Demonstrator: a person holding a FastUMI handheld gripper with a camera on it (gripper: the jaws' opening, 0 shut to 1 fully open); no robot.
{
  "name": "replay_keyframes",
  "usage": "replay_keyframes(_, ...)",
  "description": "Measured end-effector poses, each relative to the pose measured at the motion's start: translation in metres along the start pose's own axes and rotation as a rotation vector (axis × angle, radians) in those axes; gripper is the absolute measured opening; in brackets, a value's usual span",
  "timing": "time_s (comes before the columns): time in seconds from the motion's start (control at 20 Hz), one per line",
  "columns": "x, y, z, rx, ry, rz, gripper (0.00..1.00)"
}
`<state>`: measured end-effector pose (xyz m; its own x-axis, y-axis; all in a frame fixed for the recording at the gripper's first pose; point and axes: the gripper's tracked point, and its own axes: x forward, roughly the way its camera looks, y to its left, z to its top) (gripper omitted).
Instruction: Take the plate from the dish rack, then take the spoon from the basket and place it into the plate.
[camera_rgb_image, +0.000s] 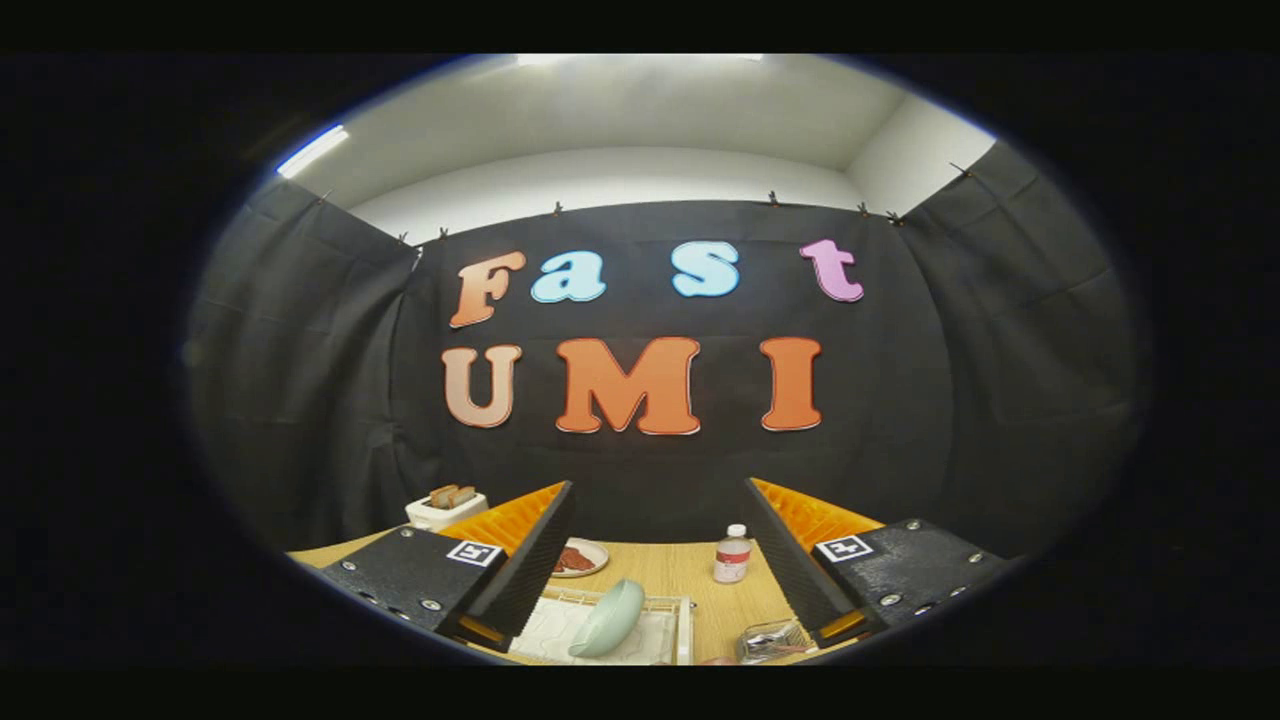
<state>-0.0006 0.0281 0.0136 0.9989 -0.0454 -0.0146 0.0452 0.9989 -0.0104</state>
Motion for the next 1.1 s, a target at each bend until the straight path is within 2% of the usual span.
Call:
replay_keyframes(0.3,0.002,0.01,0.013,-0.001,0.012,0.0,0.98)
replay_keyframes(0.6,0.015,0.006,-0.002,0.015,0.098,0.028,0.98)
replay_keyframes(0.85,0.022,-0.002,-0.043,0.056,0.324,0.066,0.98)
replay_keyframes(1.1,0.025,0.013,-0.082,0.116,0.531,0.125,0.98)
